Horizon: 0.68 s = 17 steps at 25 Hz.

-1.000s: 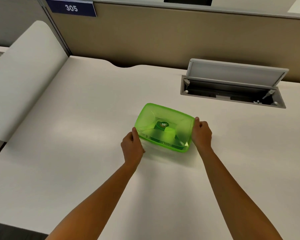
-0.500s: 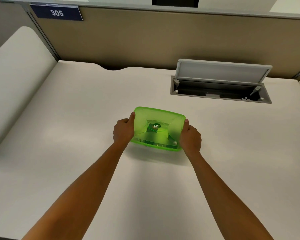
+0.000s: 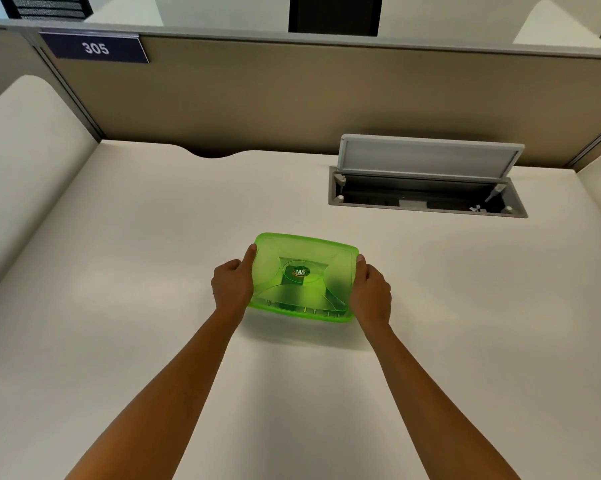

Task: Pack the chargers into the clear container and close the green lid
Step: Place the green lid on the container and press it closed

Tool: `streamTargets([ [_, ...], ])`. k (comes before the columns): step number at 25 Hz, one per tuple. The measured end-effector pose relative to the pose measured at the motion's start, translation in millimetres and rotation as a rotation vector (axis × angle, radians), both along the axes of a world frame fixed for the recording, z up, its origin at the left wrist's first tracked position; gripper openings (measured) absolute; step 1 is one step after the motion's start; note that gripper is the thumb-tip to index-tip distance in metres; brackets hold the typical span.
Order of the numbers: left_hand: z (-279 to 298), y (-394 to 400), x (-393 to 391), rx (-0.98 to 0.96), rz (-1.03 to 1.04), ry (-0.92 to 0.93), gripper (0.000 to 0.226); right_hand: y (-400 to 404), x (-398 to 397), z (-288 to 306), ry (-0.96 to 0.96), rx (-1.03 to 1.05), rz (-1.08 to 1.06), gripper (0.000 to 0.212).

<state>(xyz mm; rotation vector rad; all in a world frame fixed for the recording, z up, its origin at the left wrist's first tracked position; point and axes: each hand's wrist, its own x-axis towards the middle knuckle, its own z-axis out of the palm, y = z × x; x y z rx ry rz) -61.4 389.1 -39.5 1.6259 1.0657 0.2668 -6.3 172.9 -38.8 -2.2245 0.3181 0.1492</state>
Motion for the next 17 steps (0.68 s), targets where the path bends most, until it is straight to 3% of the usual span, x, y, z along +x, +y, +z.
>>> streamTargets([
  [7, 3, -1, 0, 0.015, 0.006, -0.042, 0.063, 0, 2, 0, 0.011, -0.041, 0.010, 0.054],
  [10, 6, -3, 0, -0.007, 0.033, -0.027, 0.062, 0, 0, -2, 0.005, 0.040, -0.032, 0.053],
  [15, 3, -11, -2, -0.150, 0.176, -0.131, 0.020, -2, -9, -8, -0.062, 0.378, -0.082, 0.021],
  [17, 2, -17, 2, -0.242, 0.194, -0.165, 0.008, -2, -10, -9, -0.041, 0.484, -0.104, 0.021],
])
